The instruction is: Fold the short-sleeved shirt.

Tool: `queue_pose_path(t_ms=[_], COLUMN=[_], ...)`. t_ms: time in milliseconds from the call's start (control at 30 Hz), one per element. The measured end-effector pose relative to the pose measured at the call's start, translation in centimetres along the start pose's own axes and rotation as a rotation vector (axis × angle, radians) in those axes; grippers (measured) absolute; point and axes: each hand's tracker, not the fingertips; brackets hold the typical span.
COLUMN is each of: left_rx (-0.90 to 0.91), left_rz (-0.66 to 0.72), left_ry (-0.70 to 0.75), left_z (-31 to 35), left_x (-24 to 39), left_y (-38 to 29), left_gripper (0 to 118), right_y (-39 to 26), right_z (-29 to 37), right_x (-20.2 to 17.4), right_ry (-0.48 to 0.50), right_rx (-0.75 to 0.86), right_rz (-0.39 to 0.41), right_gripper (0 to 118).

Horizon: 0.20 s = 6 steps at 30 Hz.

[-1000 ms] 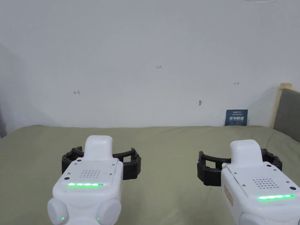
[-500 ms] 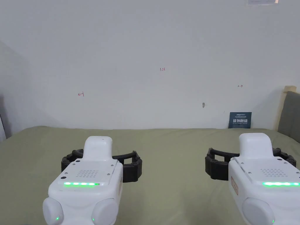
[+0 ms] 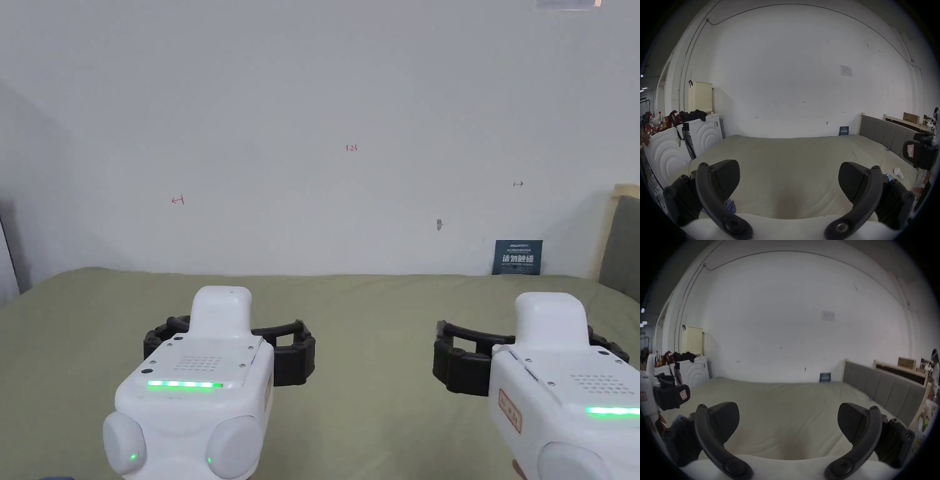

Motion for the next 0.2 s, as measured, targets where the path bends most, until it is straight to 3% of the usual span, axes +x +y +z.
queue_pose_path(t_ms=[67,133,200], left_rx=[0.001,0.0,-0.008], left_rz=[-0.005,-0.009,-0.014], left_ry=[0.001,0.002,0.007], left_z=[0.0,-0.1,-0.2], left_x=[0.0,0.0,-0.1], left_y=[0.0,-0.1,-0.3], left_gripper=[118,118,118], right_y=[0.0,-1.0,-1.7], right_z=[0.0,-0.1,-0.1], right_x=[-0.1,-0.5,-0.9], right_ry=[-0.071,-0.113,-0.255], right_rx=[-0.136,-0.088,0.013], right_rz=[0.002,0.019,0.048], right_gripper=[118,118,118])
